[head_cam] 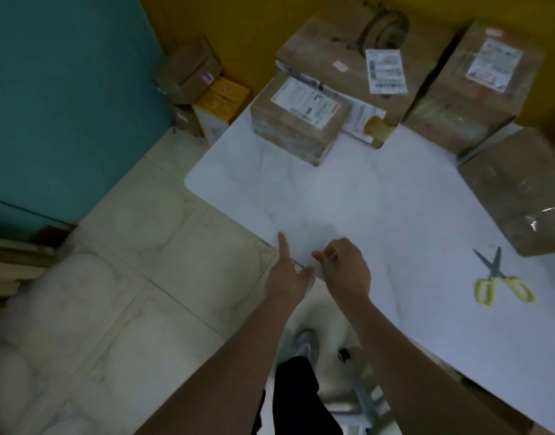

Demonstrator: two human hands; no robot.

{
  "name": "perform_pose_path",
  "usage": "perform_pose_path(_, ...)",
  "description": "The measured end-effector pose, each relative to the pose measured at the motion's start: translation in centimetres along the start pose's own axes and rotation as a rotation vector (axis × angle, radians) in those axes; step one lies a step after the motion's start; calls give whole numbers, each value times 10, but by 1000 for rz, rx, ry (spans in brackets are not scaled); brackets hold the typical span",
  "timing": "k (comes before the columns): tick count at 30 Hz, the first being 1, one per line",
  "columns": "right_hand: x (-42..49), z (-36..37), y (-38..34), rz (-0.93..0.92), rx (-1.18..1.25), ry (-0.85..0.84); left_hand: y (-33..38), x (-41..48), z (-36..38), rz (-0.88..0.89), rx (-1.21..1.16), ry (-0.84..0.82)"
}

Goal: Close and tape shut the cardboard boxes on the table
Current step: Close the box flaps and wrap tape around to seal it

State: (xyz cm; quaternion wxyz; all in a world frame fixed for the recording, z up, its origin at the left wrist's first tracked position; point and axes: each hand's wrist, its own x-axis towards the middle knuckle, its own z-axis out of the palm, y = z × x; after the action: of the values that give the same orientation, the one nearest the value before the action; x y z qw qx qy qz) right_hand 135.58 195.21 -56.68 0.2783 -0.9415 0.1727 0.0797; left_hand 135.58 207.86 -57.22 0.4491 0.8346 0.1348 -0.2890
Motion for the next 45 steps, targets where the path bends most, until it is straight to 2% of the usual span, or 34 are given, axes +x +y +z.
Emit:
perform_pose_path(4,22,11,9,-182,-192,18,-4,5,10,31,-4,56)
perform_pose_path(5,24,13,12,-236,-275,40,-5,5,10,17,110,96)
perform_pose_path(7,20,18,14,-320,-432,116,-3,4,8,36,514,319)
perform_pose_path(9,16,21,17,-324,-468,211,2,4,8,243,778,462)
perform_pose_path(11,18,19,22,-187,-421,244,5,12,11,479,914,382)
perform_pose_path(12,20,15,24,-137,-418,244,6,18,11,551,947,326)
perform_pose_path(14,24,6,33,-147,-431,210,12,27,11,615,999,219)
perform_pose_path(16,26,-5,46,-182,-402,172,23,31,11,597,1065,134)
perform_pose_path(19,23,-34,68,-137,-331,154,47,33,10,485,1174,15)
perform_pose_path(21,19,-58,84,-105,-306,158,67,31,13,483,1270,21)
perform_pose_path(23,18,-88,102,-80,-292,231,100,30,28,568,1261,68)
perform_pose_path(25,23,-125,123,-49,-293,358,144,28,55,701,1145,90)
perform_pose_path(28,38,-188,156,42,-355,519,211,19,102,864,921,22)
perform_pose_path(31,57,-243,189,181,-443,511,260,9,138,916,753,-37)
perform_pose_path(33,70,-270,208,272,-430,409,278,9,156,855,663,-121)
perform_pose_path(35,86,-285,222,332,-356,271,289,15,174,721,545,-239)
perform_pose_path(40,99,-289,213,393,-236,22,313,29,215,73,-119,-450)
perform_pose_path(42,95,-281,198,395,-257,4,319,28,227,-54,-152,-509)
perform_pose_path(45,83,-274,177,454,-267,-5,332,22,236,-50,100,-503)
